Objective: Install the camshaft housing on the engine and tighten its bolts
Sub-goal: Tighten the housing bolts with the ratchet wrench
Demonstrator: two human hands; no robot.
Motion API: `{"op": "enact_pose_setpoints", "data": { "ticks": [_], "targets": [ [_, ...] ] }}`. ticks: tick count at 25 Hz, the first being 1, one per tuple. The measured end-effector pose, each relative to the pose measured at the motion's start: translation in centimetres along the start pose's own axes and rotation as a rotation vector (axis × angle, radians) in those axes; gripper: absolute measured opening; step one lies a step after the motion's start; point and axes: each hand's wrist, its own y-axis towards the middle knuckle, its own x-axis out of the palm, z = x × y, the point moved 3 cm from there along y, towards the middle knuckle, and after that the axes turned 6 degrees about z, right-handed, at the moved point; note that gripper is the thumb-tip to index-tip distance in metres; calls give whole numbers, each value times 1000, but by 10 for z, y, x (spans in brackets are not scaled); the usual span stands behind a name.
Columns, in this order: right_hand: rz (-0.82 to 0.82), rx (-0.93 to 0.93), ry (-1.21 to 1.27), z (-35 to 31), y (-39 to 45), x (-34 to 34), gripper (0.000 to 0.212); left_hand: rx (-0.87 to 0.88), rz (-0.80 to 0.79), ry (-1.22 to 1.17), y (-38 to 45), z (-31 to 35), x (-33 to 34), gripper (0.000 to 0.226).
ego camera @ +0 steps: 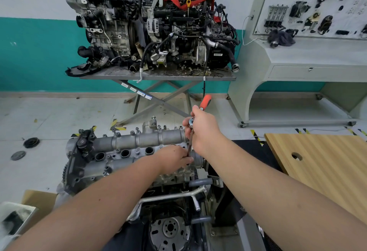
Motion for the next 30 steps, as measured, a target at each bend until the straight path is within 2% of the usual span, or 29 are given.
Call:
{"op": "enact_pose_setpoints", "data": {
  "ticks": [13, 18, 21, 24, 30],
  "targets": [
    [-8, 25, -5, -7, -5, 0, 24, -40, 50, -64, -2, 3, 6, 36],
    [-67, -115, -32, -47, -12, 9, 23, -21, 186, -201, 5, 31, -14, 36],
    [-87, -122, -27, -57, -16, 12, 24, 4, 150, -96, 8, 32, -36, 37],
    [-105, -37, 32, -39, -17, 12, 26, -20, 72, 26, -2, 10, -35, 41],
    [-168, -15, -5, -25, -17, 33, 25, -100, 33, -24, -21, -22, -39, 37]
  ]
}}
